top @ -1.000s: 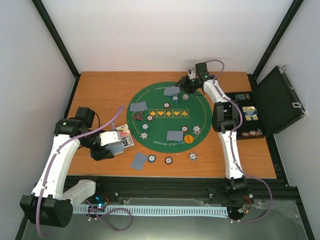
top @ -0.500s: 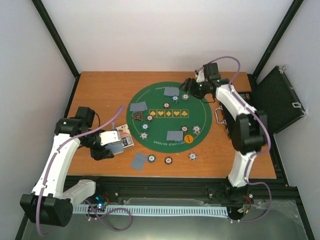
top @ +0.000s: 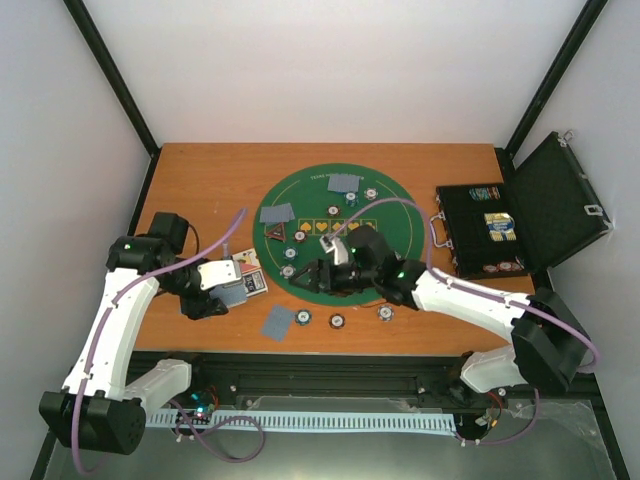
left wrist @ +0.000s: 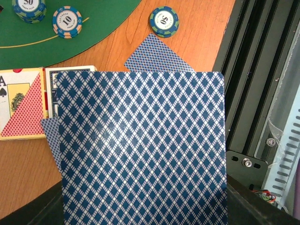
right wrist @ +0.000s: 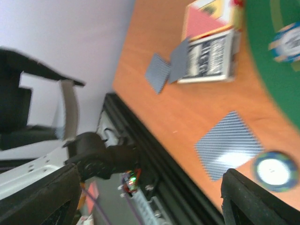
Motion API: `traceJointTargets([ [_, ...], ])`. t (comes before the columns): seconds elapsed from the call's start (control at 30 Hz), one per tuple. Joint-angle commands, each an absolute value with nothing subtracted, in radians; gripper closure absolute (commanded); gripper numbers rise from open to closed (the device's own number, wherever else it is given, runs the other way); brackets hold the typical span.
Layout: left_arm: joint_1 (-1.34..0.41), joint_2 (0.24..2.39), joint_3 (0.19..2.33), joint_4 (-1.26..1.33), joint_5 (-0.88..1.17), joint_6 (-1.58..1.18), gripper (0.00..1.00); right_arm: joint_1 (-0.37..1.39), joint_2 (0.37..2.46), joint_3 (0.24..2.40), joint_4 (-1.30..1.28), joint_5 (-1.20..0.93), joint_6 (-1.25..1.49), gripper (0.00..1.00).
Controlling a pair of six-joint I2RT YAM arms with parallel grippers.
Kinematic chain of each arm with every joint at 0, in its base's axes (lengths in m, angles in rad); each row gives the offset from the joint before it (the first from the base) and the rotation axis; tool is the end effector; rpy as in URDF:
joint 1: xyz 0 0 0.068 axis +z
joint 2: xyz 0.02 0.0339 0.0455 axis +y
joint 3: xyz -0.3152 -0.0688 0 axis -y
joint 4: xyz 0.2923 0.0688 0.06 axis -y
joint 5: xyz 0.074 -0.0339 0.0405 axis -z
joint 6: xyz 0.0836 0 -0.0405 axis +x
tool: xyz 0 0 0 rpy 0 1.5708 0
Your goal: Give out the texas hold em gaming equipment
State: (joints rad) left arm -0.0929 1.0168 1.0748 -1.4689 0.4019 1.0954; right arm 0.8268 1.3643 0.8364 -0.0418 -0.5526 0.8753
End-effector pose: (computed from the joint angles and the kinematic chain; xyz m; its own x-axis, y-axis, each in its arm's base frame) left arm 0.1628 -0.0480 0.3094 -0.3189 0.8515 -0.4162 0.9414 0.3353 -0.0352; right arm 0.2117 0.2948 0.2483 -0.9447 -0.0614 -0.3222 -0.3126 0.4657 0.8279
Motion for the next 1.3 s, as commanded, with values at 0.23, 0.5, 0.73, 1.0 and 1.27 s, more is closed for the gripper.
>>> traceJointTargets([
  [0.23,-0.095,0.978,1.104,-1.502,0.454,1.101,0.99,1.039,1.522,0.931,0.343,-0.539,1.075,0.21],
  [0.5,-0.095,0.958,1.078,-1.494,0.457,1.111,0.99,1.072,1.686,1.018,0.469,-0.616,1.148,0.23],
  [0.73,-0.095,0.953,1.084,-1.5,0.459,1.116,0.99,1.093,1.774,1.069,0.505,-0.647,1.177,0.25],
  [1.0,-0.095,0.949,1.084,-1.508,0.46,1.124,0.99,1.109,1.862,1.139,0.511,-0.677,1.196,0.26],
  [1.27,-0.095,0.939,1.099,-1.522,0.458,1.121,0.99,1.095,1.916,1.143,0.517,-0.695,1.215,0.29],
])
